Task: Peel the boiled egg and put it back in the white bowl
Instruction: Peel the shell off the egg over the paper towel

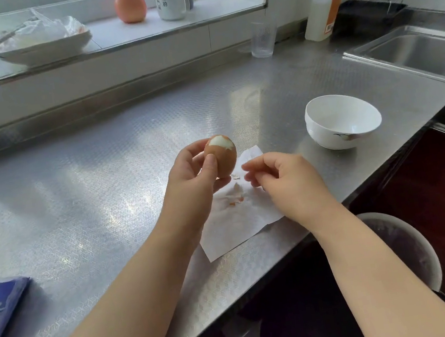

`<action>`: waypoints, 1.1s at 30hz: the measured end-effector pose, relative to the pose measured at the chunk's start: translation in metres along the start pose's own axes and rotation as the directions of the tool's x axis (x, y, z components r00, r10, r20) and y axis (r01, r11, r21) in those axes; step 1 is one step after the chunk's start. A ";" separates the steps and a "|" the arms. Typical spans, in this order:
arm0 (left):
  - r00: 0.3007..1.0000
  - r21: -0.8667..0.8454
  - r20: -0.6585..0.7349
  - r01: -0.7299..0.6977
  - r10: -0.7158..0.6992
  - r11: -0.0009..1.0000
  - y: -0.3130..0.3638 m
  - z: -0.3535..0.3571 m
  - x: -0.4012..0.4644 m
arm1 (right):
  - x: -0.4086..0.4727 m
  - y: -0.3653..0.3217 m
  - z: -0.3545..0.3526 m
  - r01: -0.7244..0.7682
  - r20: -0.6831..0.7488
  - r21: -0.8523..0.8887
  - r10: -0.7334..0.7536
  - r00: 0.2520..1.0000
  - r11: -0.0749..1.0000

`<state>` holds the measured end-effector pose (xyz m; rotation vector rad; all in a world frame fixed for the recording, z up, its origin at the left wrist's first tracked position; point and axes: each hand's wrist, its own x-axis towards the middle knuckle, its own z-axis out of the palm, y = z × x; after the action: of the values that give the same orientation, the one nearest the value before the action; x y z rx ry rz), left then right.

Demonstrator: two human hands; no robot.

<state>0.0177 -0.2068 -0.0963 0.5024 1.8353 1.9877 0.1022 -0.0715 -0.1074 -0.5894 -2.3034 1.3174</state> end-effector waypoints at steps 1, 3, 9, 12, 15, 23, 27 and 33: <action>1.000 -0.025 0.019 0.019 -0.019 1.000 0.001 0.000 0.000 | 0.001 -0.001 -0.002 0.004 0.000 0.013 -0.004 1.000 1.000; 0.998 -0.053 0.056 0.045 -0.042 0.998 0.002 0.000 -0.001 | 0.005 -0.006 -0.006 0.033 -0.063 0.099 -0.027 0.998 0.995; 0.991 0.031 0.129 0.034 -0.037 0.999 0.004 0.002 -0.005 | 0.014 -0.023 -0.011 0.099 -0.033 0.253 -0.093 0.995 0.962; 0.993 0.129 0.120 -0.013 -0.002 0.992 0.006 0.002 -0.006 | 0.016 -0.023 -0.011 0.109 -0.032 0.214 -0.105 0.994 0.971; 0.994 0.183 0.104 -0.046 0.027 0.982 0.007 0.003 -0.006 | 0.016 -0.020 -0.011 0.136 -0.062 0.170 -0.127 0.990 0.976; 0.999 0.195 0.031 -0.042 0.036 0.980 0.003 0.005 -0.005 | 0.009 -0.017 0.004 0.231 -0.231 -0.177 -0.268 0.935 0.957; 0.999 0.204 -0.007 -0.037 0.040 0.978 0.003 0.002 -0.004 | 0.006 -0.018 0.010 0.269 -0.233 -0.209 -0.315 0.920 0.940; 0.998 0.099 -0.050 -0.036 0.041 0.994 0.005 -0.002 -0.001 | 0.003 -0.011 0.007 0.167 -0.235 -0.004 -0.163 0.958 0.986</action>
<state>0.0176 -0.2090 -0.0911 0.5235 1.9769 1.9602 0.0943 -0.0800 -0.1006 -0.5054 -2.0982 1.1228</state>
